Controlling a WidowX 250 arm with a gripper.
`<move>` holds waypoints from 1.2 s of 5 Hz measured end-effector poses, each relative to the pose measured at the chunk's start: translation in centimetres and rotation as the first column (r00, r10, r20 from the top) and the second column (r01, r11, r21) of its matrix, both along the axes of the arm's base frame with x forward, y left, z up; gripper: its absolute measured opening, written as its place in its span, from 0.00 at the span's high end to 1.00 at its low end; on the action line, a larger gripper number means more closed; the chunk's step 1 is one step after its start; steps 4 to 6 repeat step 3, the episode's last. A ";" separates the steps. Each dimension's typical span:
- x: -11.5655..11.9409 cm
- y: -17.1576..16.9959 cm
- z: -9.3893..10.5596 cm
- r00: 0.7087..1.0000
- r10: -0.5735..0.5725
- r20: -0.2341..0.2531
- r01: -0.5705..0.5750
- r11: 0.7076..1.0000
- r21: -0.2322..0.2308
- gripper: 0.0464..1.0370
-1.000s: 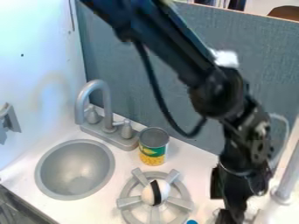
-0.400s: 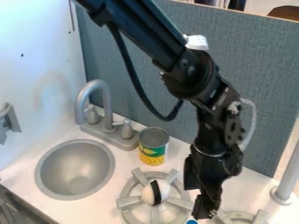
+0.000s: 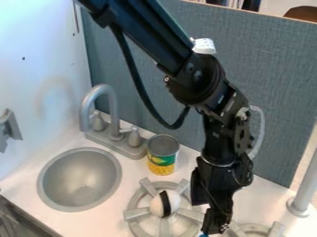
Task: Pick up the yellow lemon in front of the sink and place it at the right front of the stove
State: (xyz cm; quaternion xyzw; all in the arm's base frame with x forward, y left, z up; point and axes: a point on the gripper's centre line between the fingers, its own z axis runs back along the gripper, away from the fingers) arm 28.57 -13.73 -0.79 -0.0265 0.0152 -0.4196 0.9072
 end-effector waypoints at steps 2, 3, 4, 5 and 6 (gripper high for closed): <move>0.9 0.5 1.6 0.989 0.137 0.061 -0.139 0.990 0.030 0.04; 0.9 1.2 1.8 0.983 0.170 0.068 -0.175 0.982 0.071 0.04; 0.9 1.2 1.8 0.983 0.170 0.068 -0.175 0.982 0.071 0.04; 0.9 1.2 1.8 0.983 0.170 0.068 -0.175 0.982 0.071 0.04; 0.9 1.2 1.8 0.983 0.170 0.068 -0.175 0.982 0.071 0.04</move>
